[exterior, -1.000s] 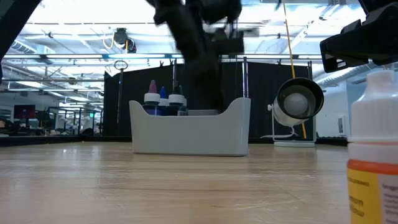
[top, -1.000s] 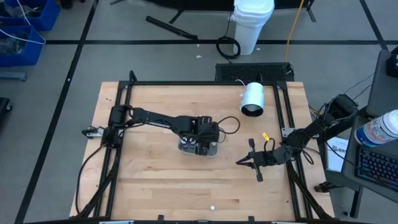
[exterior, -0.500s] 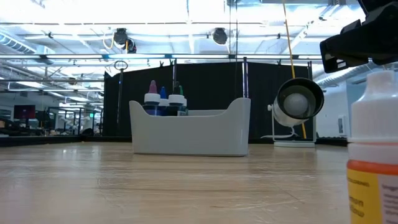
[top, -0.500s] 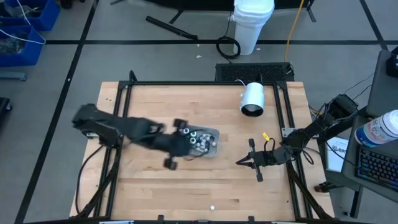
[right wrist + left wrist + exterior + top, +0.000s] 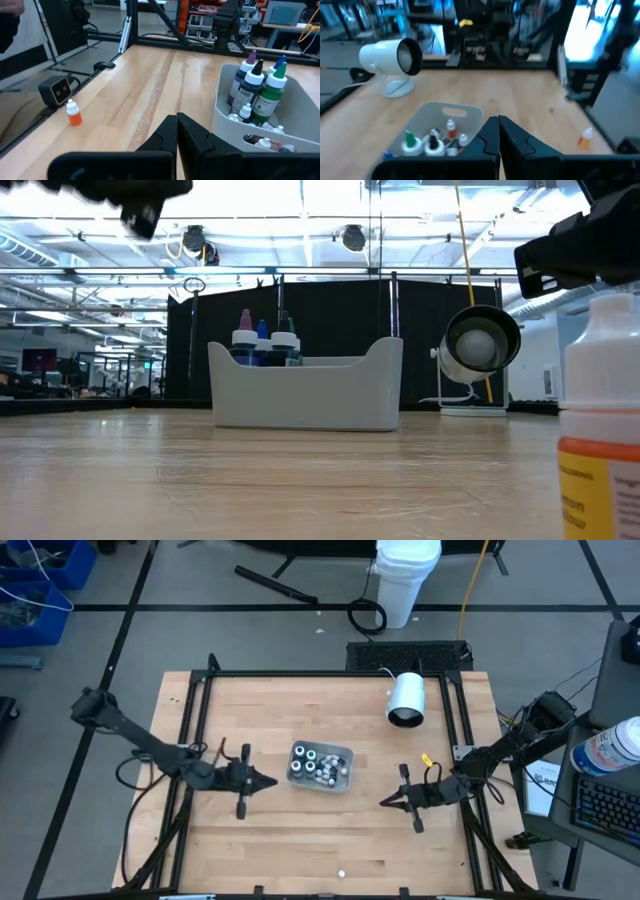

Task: Pick & Place food coloring
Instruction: Put the orange food coloring bottle into the gray bin

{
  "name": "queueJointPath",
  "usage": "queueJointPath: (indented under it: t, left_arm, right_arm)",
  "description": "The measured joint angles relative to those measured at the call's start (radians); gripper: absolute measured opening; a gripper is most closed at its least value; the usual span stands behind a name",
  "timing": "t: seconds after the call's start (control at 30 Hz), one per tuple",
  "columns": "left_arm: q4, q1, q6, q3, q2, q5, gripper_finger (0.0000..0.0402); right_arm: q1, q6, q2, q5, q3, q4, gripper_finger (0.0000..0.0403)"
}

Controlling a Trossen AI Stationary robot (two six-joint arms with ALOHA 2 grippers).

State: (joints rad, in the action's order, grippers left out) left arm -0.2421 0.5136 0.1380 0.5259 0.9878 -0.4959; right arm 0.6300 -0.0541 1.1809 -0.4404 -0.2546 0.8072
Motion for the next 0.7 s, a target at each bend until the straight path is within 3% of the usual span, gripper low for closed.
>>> queueJointPath:
  t: [0.1,0.23,0.43,0.7]
  left_arm:
    - [-0.310,0.020,0.003,-0.175,0.036,-0.009,0.0004]
    - [-0.511,0.035,0.033,-0.305,0.114,-0.079,0.0003]
    - [-0.546,0.067,-0.017,-0.338,0.146,-0.195,0.0003]
    - [-0.581,0.065,-0.165,-0.338,0.141,-0.230,0.0003]
  right_arm:
    - [0.000,0.022,0.000,0.000,0.000,-0.017,0.0000]
    - [0.000,0.081,0.000,0.003,0.000,-0.019,0.0000]
    - [-0.001,0.189,0.000,0.154,0.000,-0.001,0.0000]
    - [-0.001,0.170,0.000,0.156,0.000,0.032,0.0000]
